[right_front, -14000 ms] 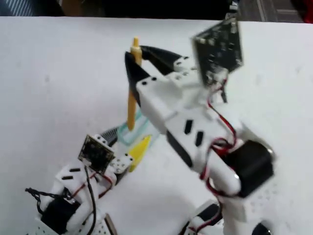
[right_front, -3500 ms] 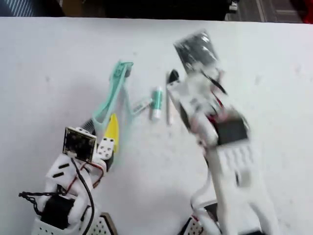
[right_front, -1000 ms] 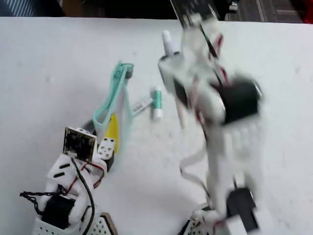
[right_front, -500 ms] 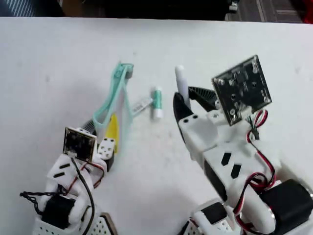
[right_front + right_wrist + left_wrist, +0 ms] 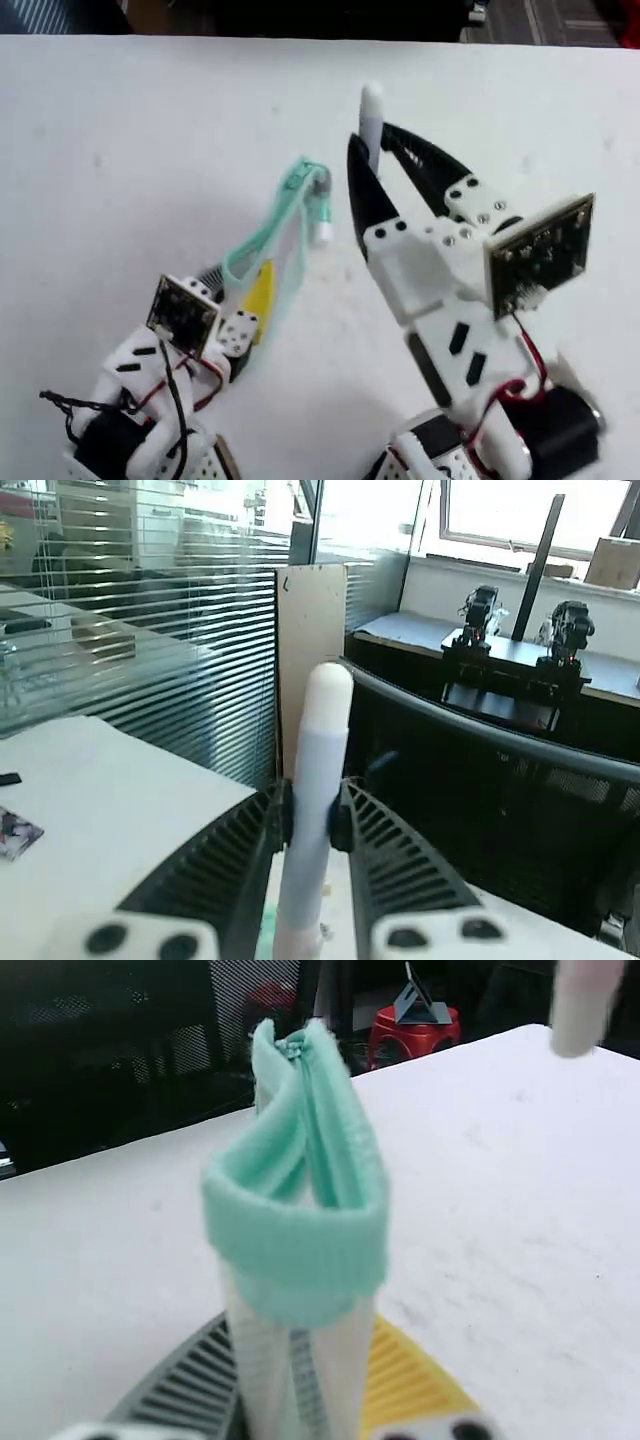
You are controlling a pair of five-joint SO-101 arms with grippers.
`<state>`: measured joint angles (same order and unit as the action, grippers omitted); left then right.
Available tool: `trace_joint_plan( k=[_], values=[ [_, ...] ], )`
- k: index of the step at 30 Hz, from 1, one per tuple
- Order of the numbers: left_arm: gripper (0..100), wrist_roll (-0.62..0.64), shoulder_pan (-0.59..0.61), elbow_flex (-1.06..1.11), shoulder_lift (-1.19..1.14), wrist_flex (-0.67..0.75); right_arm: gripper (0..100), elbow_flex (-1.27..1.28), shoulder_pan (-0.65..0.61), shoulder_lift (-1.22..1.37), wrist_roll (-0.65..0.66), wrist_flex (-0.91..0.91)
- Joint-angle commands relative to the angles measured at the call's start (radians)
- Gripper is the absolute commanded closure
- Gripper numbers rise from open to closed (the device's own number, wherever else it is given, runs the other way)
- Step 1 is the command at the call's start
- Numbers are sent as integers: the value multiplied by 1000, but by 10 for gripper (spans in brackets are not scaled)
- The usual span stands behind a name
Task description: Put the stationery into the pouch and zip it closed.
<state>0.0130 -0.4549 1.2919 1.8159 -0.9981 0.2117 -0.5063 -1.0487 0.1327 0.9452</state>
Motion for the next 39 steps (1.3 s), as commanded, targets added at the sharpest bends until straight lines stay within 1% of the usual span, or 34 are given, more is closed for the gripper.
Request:
trace_joint_plan(
  k=[1, 5, 7, 10, 11, 16, 26, 30, 35, 39],
  values=[
    [973, 6, -35, -63, 12, 11, 983, 55, -8, -44, -8, -150],
    [963, 5, -33, -23, 12, 55, 983, 103, -64, -53, -8, -239],
    [903, 5, -35, -3, 12, 61, 983, 130, -122, -53, -8, -265],
    [771, 14, -33, 8, 12, 49, 983, 170, -208, -51, -6, -308],
    [762, 14, -33, 5, 12, 38, 983, 178, -223, -51, -6, -318],
    [779, 14, -33, 5, 12, 34, 983, 189, -229, -51, -6, -328],
    [781, 14, -33, 6, 12, 35, 983, 242, -237, -61, -6, -231],
    [781, 14, -33, 6, 12, 35, 983, 242, -275, -58, 0, -179],
    [781, 14, -31, 6, 12, 35, 982, 222, -358, -62, 2, -105],
    [781, 14, -31, 6, 12, 35, 981, 224, -367, -53, 2, -47]
  ],
)
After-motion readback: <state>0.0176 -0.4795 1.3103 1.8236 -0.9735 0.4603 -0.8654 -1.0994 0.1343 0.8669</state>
